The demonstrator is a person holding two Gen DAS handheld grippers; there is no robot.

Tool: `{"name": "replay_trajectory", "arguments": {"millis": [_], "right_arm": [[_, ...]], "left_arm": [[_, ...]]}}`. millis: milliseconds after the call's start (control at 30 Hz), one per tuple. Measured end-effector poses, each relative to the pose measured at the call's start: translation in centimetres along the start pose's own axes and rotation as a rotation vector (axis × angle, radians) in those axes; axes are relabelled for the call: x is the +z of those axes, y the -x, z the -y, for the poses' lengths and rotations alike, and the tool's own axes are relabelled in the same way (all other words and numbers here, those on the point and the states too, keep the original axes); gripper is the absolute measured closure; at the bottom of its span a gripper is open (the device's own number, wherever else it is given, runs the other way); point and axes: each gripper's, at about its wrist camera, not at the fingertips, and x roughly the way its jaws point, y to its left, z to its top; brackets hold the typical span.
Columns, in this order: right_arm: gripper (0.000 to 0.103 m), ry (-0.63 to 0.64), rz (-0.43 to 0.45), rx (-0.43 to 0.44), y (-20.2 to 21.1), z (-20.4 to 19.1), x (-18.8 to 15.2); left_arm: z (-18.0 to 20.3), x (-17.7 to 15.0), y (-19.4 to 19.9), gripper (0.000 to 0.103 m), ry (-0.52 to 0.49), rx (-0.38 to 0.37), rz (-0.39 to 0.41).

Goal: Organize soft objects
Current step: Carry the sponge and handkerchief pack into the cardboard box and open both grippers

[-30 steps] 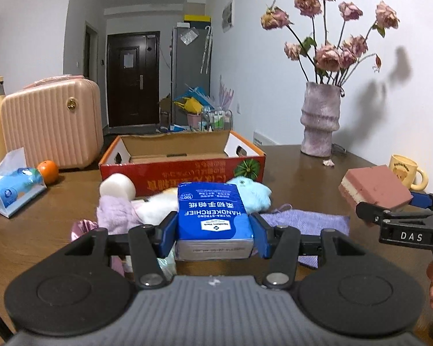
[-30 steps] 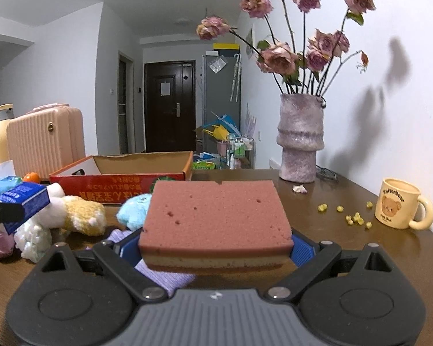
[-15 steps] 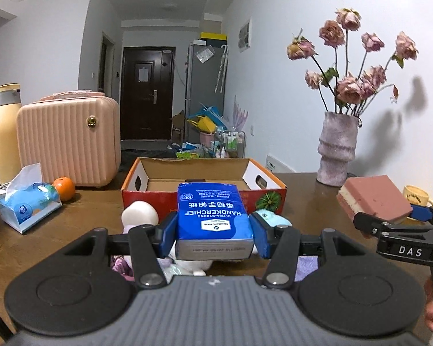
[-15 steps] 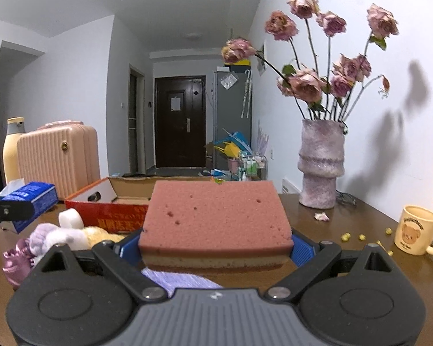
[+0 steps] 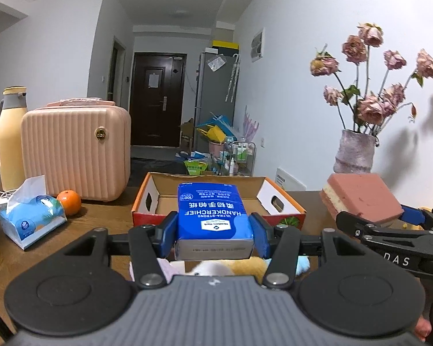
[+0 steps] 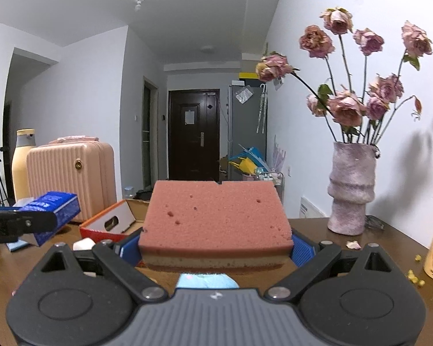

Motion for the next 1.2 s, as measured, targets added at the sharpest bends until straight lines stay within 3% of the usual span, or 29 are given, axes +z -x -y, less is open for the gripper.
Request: {"name": "replay_trajectory", "arguments": {"millis": [833, 1200], "right_arm": [[0.005, -0.021, -0.024, 0.033, -8.9, -1.0, 3.1], [0.005, -0.037, -0.049, 0.034, -13.6, -1.6, 4.3]], "left_arm": [[-2.0, 4.0, -7.7, 0.049, 0.053, 0.064, 0.049], [-2.8, 5.4, -12.2, 0.049, 0.087, 0.089, 0.036]]}}
